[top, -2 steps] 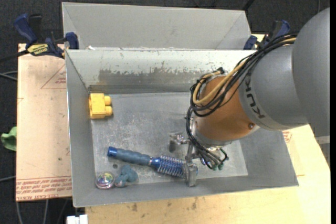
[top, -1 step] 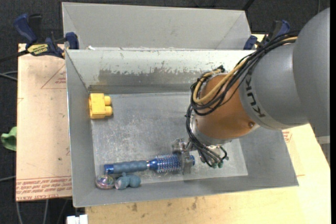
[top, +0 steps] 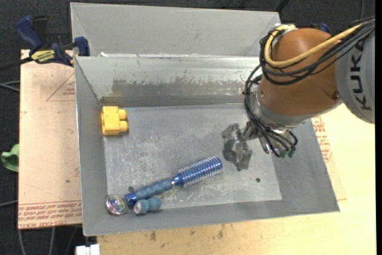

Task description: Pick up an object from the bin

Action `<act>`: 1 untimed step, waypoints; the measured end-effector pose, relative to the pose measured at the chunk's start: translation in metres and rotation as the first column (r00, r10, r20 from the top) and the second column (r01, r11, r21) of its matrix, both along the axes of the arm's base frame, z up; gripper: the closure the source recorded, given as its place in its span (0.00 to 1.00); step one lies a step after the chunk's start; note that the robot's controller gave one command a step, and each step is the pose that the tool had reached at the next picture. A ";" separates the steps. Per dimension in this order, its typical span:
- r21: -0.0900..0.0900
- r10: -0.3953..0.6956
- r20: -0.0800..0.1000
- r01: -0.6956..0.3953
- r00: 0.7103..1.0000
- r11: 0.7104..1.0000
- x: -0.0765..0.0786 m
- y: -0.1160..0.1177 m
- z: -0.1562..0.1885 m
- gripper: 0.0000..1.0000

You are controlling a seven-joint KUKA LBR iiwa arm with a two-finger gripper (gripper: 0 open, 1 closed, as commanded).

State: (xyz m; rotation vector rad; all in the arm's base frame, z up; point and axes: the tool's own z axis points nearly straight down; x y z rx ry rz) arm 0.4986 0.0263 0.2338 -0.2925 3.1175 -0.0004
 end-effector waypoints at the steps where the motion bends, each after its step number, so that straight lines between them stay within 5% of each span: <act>1: 0.000 -0.153 -0.016 0.153 0.988 0.988 0.006 0.005 -0.095 1.00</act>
Offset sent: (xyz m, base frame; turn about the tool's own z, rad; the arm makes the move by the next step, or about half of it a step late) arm 0.0073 0.0047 -0.0915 0.1550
